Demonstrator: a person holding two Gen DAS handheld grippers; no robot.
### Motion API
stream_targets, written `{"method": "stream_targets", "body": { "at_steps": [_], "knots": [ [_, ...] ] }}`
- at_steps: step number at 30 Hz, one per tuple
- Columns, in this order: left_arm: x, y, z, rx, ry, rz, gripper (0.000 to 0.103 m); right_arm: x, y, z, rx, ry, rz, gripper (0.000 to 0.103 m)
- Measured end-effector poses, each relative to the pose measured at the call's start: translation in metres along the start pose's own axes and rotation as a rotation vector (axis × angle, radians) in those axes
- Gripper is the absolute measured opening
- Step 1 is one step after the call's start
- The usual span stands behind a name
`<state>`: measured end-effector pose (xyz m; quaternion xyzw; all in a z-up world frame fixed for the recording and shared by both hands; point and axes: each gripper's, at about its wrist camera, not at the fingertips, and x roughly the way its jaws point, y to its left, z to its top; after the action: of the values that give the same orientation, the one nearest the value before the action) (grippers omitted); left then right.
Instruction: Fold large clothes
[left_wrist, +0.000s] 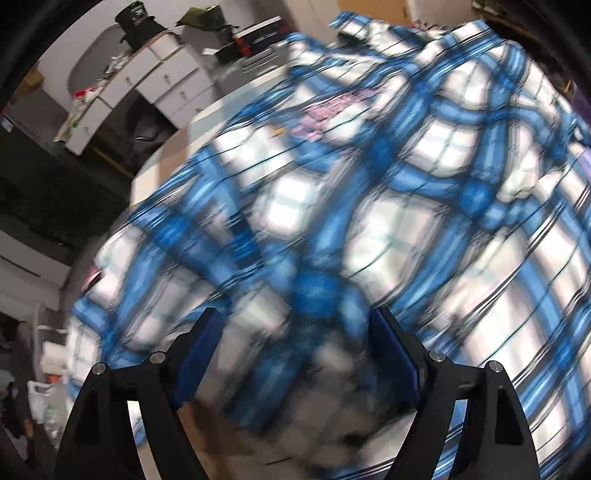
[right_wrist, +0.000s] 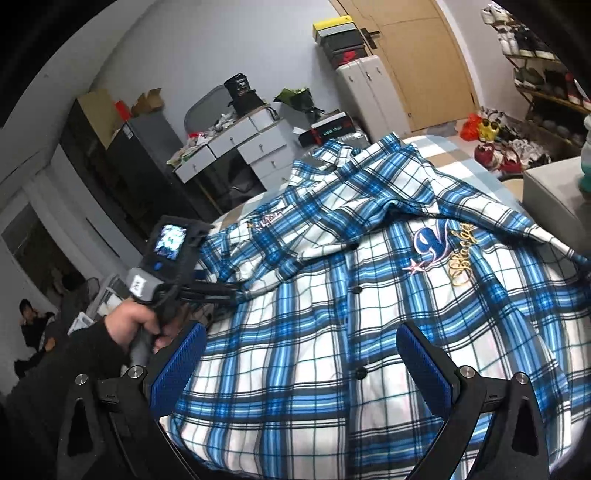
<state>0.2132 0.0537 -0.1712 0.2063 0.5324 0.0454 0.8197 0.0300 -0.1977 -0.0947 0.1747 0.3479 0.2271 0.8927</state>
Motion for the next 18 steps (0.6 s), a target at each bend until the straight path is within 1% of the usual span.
{"method": "stream_targets", "body": {
  "at_steps": [2, 3, 5, 6, 8, 10, 11, 13, 15, 16, 17, 18],
  "knots": [
    [-0.008, 0.011, -0.006, -0.035, -0.014, -0.018, 0.081, -0.001, 0.001, -0.001, 0.002, -0.005, 0.002, 0.103],
    [-0.016, 0.021, -0.01, -0.066, -0.033, -0.039, 0.081, -0.001, 0.0, 0.0, 0.005, -0.006, 0.002, 0.103],
    [-0.034, 0.036, -0.024, -0.127, -0.057, -0.049, 0.081, 0.0, 0.001, -0.001, 0.004, -0.003, -0.004, 0.103],
    [-0.046, 0.052, -0.036, -0.175, -0.082, -0.063, 0.081, 0.001, 0.001, -0.001, 0.0, 0.001, -0.007, 0.103],
    [-0.063, 0.07, -0.057, -0.238, -0.107, -0.067, 0.081, 0.003, 0.002, -0.002, 0.0, 0.012, -0.01, 0.103],
    [-0.082, 0.112, -0.087, -0.352, -0.128, -0.039, 0.081, 0.004, 0.003, -0.004, 0.001, 0.019, -0.008, 0.103],
    [-0.088, 0.123, -0.098, -0.392, -0.138, -0.038, 0.081, 0.004, 0.004, -0.005, 0.0, 0.019, -0.004, 0.103],
    [-0.11, 0.166, -0.143, -0.538, -0.174, -0.052, 0.081, 0.004, 0.008, -0.006, -0.014, 0.017, 0.004, 0.103],
    [-0.125, 0.186, -0.18, -0.646, -0.195, -0.07, 0.081, 0.004, 0.012, -0.006, -0.027, 0.014, 0.011, 0.103],
    [-0.129, 0.204, -0.202, -0.715, -0.203, -0.07, 0.081, 0.005, 0.014, -0.006, -0.035, 0.016, 0.015, 0.103],
    [-0.128, 0.208, -0.209, -0.749, -0.202, -0.067, 0.082, 0.006, 0.016, -0.006, -0.041, 0.021, 0.016, 0.103],
    [-0.125, 0.217, -0.224, -0.801, -0.191, -0.054, 0.082, 0.008, 0.017, -0.007, -0.047, 0.026, 0.015, 0.103]
  ]
}}
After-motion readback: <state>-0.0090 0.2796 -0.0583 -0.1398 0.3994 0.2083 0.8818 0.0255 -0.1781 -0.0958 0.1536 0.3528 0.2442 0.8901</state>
